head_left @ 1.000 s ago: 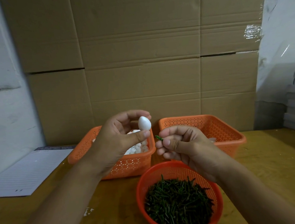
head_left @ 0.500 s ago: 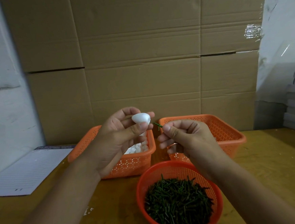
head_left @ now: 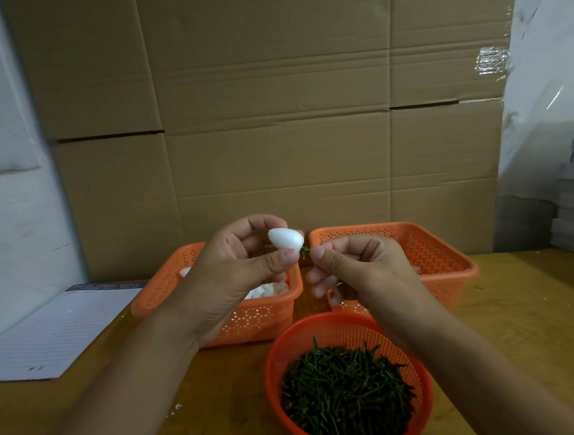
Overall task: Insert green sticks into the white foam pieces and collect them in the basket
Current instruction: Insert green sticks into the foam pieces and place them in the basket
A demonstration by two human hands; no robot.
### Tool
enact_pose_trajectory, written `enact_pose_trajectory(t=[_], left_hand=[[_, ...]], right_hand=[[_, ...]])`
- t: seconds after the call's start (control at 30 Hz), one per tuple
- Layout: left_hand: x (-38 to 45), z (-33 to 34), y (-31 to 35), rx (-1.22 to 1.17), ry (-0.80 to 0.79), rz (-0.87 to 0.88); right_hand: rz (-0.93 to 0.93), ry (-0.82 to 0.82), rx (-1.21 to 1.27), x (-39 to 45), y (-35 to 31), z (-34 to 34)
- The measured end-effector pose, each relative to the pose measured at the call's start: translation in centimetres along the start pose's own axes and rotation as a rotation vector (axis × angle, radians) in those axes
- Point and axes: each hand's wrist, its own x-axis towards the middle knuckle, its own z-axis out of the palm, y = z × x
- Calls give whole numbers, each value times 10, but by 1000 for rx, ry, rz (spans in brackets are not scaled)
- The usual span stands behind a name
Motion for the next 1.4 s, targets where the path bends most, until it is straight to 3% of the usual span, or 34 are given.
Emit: enact_pose_trajectory(t=[1.4], left_hand=[[1,0,-5,121,51,17]], right_hand=[[-5,-20,-131,2,10,2]])
